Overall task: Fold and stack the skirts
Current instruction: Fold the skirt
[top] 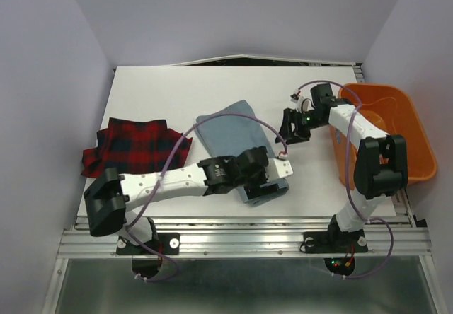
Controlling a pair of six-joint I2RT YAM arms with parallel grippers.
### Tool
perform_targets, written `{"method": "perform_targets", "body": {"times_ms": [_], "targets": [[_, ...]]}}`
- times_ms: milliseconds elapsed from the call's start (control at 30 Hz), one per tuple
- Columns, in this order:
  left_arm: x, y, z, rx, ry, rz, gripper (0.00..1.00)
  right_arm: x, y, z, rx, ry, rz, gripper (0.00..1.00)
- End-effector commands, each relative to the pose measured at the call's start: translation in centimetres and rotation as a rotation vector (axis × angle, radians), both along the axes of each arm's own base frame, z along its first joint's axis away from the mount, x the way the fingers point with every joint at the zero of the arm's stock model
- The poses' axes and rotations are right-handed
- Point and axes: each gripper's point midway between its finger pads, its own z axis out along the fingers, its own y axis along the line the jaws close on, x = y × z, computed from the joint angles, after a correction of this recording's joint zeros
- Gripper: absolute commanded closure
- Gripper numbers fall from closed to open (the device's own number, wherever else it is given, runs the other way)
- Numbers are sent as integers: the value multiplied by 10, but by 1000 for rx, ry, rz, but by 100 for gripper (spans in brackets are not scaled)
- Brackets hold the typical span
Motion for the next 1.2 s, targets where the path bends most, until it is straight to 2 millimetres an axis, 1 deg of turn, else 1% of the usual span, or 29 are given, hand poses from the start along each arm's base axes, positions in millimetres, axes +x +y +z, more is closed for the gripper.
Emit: {"method": "perform_targets", "body": {"times_ms": [0, 33, 67, 100, 133, 167, 233, 267, 367, 400, 433, 467, 533, 567, 667, 700, 733, 767, 800, 867, 900, 933, 967, 1000, 1067, 1100, 1133, 1167], "targets": [[-7, -1, -38, 115, -46, 105, 6, 37, 11, 38, 71, -142, 12, 34], [-23, -11, -41, 120, -47, 73, 6, 45, 16, 49, 104, -148, 6, 34], [-27, -18, -41, 116, -49, 71, 6, 49, 21, 55, 137, -154, 11, 35], [-30, -21, -51, 137, -50, 84, 7, 50, 26, 57, 175, -133, 13, 35], [-33, -25, -54, 141, -50, 85, 8, 53, 28, 60, 193, -136, 15, 36], [-39, -32, -65, 173, -50, 74, 9, 58, 30, 62, 203, -156, 15, 36], [-39, -35, -75, 204, -46, 94, 12, 57, 39, 60, 222, -160, 34, 36], [-40, -38, -86, 233, -39, 89, 13, 58, 40, 58, 230, -165, 38, 37], [-44, -40, -101, 269, -25, 84, 16, 52, 56, 48, 236, -142, 81, 39], [-48, -43, -110, 286, -15, 72, 17, 49, 65, 45, 242, -130, 102, 39], [-51, -43, -114, 298, -8, 63, 18, 48, 70, 46, 247, -132, 112, 39], [-51, -43, -122, 316, 0, 63, 19, 49, 75, 42, 248, -132, 121, 40], [-51, -42, -129, 336, 4, 66, 24, 43, 88, 39, 250, -129, 152, 41], [-50, -41, -132, 344, 2, 72, 25, 44, 92, 34, 248, -130, 160, 41], [-46, -34, -142, 383, -19, 87, 34, 39, 103, 21, 238, -125, 192, 41], [-46, -32, -145, 398, -21, 87, 39, 40, 102, 10, 228, -115, 196, 41], [-46, -30, -146, 405, -22, 87, 40, 38, 106, 5, 222, -111, 211, 42], [-47, -28, -147, 414, -23, 82, 45, 34, 108, -5, 210, -96, 224, 43], [-47, -28, -146, 414, -21, 73, 60, 34, 107, -18, 193, -85, 230, 43], [-48, -26, -144, 426, -18, 62, 76, 32, 104, -34, 172, -68, 236, 44], [-49, -26, -141, 423, -15, 52, 91, 32, 102, -47, 154, -56, 243, 44], [-49, -26, -139, 424, -14, 50, 98, 31, 101, -53, 147, -49, 246, 44], [-48, -24, -136, 427, -13, 48, 100, 27, 103, -60, 139, -40, 258, 45], [-50, -27, -128, 407, 0, 35, 100, 26, 101, -66, 125, -44, 267, 46], [-51, -26, -118, 401, 19, 8, 100, 23, 98, -76, 110, -34, 275, 48], [-47, -29, -103, 364, 27, 9, 100, 19, 96, -81, 103, -24, 279, 48], [-50, -32, -98, 348, 62, -24, 100, 16, 93, -85, 94, -37, 300, 48], [-51, -34, -90, 332, 84, -40, 100, 13, 92, -85, 93, -39, 310, 48]]}}
